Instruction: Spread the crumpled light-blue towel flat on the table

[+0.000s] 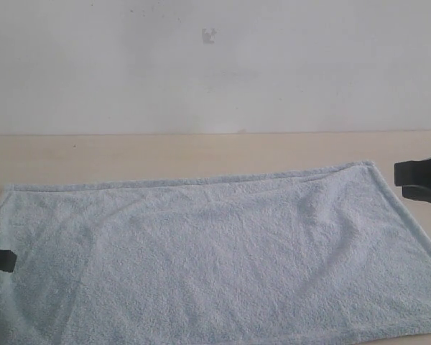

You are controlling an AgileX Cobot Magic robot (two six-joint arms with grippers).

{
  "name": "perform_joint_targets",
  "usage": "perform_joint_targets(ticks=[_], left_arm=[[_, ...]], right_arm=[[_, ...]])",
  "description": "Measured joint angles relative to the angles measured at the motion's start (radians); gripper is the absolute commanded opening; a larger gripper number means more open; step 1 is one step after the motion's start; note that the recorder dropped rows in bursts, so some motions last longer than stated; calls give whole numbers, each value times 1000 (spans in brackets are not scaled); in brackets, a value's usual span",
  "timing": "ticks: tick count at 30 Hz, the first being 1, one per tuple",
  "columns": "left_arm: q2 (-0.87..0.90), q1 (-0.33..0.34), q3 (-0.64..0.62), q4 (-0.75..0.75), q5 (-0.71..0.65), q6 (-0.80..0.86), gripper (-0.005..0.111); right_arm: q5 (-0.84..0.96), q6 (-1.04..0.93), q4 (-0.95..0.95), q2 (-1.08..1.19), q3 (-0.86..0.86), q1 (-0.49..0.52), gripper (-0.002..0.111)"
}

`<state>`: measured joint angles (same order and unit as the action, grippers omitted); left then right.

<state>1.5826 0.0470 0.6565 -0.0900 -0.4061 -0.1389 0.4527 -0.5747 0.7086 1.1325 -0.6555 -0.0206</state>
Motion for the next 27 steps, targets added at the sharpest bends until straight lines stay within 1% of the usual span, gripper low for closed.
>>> perform_joint_targets(ticks=[5, 8, 12, 18, 27], left_arm=[[0, 0, -31, -31, 7, -7, 4], [0, 0, -55, -74, 26, -49, 4], [0, 0, -58, -123, 30, -99, 4], [3, 0, -58, -142, 26, -111, 4], [85, 0, -60, -155, -4, -117, 4]], right_arm=[[-2, 0, 1, 0, 0, 0, 0], [-2, -2, 2, 0, 0, 0, 0], [-2, -2, 2, 0, 0, 0, 0], [-2, -2, 4, 0, 0, 0, 0], [-2, -2, 4, 0, 0, 0, 0]])
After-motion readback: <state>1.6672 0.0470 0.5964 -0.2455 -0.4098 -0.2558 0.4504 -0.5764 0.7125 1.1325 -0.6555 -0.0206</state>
